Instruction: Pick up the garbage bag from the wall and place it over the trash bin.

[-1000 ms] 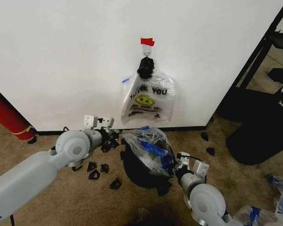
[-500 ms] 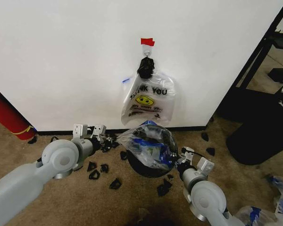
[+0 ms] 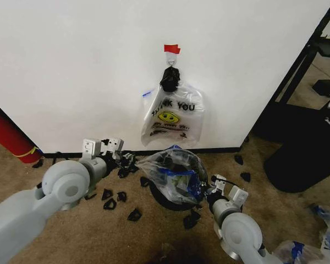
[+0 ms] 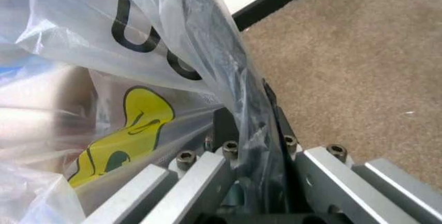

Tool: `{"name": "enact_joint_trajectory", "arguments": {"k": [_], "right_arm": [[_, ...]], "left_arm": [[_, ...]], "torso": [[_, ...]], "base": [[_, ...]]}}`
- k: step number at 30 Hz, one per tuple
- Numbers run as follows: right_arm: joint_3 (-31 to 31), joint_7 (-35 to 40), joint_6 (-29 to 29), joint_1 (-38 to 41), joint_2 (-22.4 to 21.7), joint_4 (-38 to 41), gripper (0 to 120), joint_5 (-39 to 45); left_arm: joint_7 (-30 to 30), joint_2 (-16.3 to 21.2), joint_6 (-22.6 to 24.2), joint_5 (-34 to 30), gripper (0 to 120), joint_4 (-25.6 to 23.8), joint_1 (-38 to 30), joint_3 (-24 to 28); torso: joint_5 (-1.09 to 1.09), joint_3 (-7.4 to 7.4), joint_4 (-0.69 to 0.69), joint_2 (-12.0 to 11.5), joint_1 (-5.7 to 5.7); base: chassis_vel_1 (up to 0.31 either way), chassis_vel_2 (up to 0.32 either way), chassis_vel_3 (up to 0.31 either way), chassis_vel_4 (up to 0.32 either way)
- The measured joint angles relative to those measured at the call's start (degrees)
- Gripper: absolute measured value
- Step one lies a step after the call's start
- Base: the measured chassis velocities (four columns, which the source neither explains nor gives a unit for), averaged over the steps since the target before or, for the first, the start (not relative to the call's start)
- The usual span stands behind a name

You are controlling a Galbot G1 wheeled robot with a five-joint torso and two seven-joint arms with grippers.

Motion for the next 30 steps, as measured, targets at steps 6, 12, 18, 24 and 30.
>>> {"name": "enact_joint_trajectory", "arguments": {"k": [6,12,18,24,30], "right_arm": [[0.1,0.4,0.0,-0.8,0.7,0.2,0,-0.5],[-1.3,0.9,-0.5,-0.2,0.0,0.2,0,-1.4],[-1.9,0.9,-0.9,-0.7,-0.3,-0.3,0,-2.5],[-1.9,0.9,-1.0,-0.5,-0.5,-0.3,0,-2.5],[-2.1,1.0,-1.0,-0.3,-0.5,-0.3,0,-2.4]], "left_arm": [[10.3,-0.1,-6.8,17.9,64,-4.7,5.4,4.3],[18.9,-0.9,-9.3,33.1,91,-4.9,0.9,15.8],[20.3,-3.4,-8.1,34.1,100,-0.2,-8.6,28.5],[19.8,-6.3,-8.1,32.8,91,2.0,-12.7,31.5],[19.1,-6.6,-8.1,32.4,70,3.3,-13.2,32.2]], "torso": [[-0.01,0.00,0.02,0.0,0.00],[0.01,0.00,0.00,0.0,-0.01],[-0.01,0.00,-0.01,0.0,0.00],[0.00,0.00,0.01,0.0,0.00],[-0.01,0.00,0.01,0.0,0.00]], "base": [[0.000,0.000,0.000,0.000],[0.000,0.000,0.000,0.000],[0.000,0.000,0.000,0.000],[0.000,0.000,0.000,0.000],[0.000,0.000,0.000,0.000]]}}
